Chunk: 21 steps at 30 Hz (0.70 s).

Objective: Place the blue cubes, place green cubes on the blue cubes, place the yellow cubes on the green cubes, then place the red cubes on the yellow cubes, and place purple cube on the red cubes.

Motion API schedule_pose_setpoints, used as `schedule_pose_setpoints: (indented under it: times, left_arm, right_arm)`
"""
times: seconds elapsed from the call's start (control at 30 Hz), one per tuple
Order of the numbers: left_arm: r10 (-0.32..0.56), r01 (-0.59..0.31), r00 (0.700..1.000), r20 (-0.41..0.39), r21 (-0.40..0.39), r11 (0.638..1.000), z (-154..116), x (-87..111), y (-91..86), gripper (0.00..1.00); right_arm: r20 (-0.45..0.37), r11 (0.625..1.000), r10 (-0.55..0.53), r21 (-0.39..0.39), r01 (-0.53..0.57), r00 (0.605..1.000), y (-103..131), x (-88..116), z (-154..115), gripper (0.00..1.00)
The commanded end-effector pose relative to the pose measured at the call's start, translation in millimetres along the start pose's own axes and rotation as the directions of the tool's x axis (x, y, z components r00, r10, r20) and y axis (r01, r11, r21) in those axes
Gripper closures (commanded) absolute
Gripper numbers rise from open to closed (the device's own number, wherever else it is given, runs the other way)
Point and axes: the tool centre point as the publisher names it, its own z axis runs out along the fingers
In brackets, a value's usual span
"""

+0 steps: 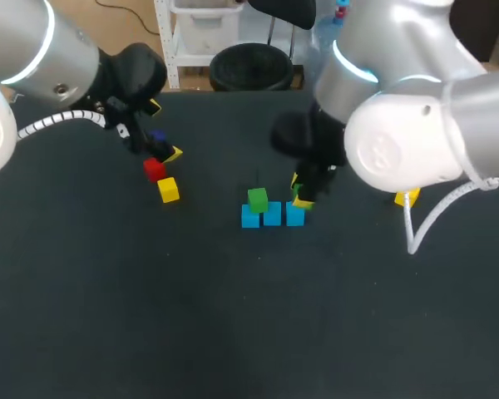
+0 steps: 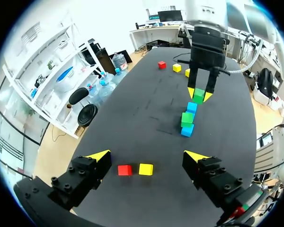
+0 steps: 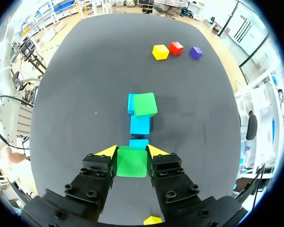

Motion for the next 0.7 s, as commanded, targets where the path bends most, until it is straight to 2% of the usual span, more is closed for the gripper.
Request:
schedule_pose_setpoints:
  times: [0.03, 0.7]
  left_arm:
    - [0.002, -0.002, 1.000, 0.003, 0.004, 1.000, 1, 0.5, 1.7, 0.00]
    - [0.002, -0.002, 1.000, 0.003, 0.004, 1.000, 1, 0.5, 1.7, 0.00]
  right_arm:
    - [-0.006, 1.000, -0.001, -0.013, 0.001, 1.000, -6, -5, 5, 1.00]
    - [-0.011, 0.999, -0.011, -0.045, 0.011, 1.000, -8, -12, 19, 1.00]
